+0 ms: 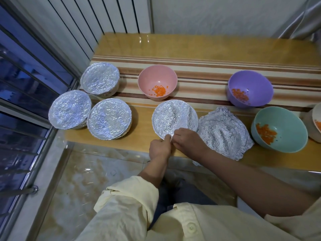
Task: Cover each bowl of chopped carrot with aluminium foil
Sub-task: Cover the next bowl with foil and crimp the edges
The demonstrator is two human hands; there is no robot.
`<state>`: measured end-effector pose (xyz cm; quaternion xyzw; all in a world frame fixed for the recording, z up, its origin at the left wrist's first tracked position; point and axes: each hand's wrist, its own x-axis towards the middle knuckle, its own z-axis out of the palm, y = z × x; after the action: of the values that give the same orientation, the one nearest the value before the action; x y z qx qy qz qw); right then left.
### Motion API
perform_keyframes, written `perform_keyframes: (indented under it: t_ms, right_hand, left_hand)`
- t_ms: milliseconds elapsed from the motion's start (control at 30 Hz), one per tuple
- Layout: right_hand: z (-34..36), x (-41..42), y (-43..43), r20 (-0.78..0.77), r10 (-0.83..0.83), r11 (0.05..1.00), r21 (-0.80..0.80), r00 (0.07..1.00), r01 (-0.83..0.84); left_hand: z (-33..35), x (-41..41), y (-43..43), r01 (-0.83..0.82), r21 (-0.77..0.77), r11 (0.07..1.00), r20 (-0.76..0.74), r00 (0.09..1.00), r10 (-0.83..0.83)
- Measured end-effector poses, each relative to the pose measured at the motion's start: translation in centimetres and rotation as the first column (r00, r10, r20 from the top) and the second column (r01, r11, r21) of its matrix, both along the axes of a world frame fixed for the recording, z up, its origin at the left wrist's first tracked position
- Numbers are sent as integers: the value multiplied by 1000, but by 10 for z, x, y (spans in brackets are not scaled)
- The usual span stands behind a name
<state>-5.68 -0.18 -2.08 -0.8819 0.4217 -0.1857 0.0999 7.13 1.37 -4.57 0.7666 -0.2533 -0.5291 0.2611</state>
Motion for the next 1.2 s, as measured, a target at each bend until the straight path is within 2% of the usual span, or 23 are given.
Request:
perform_keyframes:
  t_ms: [167, 333, 533, 700, 933, 1100, 1200]
  right_hand:
    - [0, 3, -1, 5, -3, 1000, 28, 1000, 3]
    - [0, 4, -3, 40, -21, 999, 44, 999, 19]
    - [2, 0, -1, 47, 6, 997, 76, 999, -9]
    - [3, -6, 0, -37, 15, 999, 29, 999, -14]
    - [3, 3, -1, -25, 14, 1000, 10, 1000, -14]
    - [4, 5, 0, -10, 16, 1000, 13, 1000, -16]
    - [2, 5, -1, 10, -2, 1000, 17, 1000, 2]
  left_hand:
    - [-34, 1, -5, 40, 20, 999, -42, 998, -39]
    - [-9, 3, -8, 39, -12, 999, -49, 998, -40]
    - [-12, 18, -14, 89, 0, 996, -29, 996, -89]
    - [2, 31, -20, 144, 50, 988, -33, 989, -142]
    - [41, 15, 1, -69, 57, 996, -117, 990, 75]
    - [1, 4, 5, -66, 0, 998, -31, 997, 66]
    - [7, 5, 2, -45, 2, 999, 6, 999, 45]
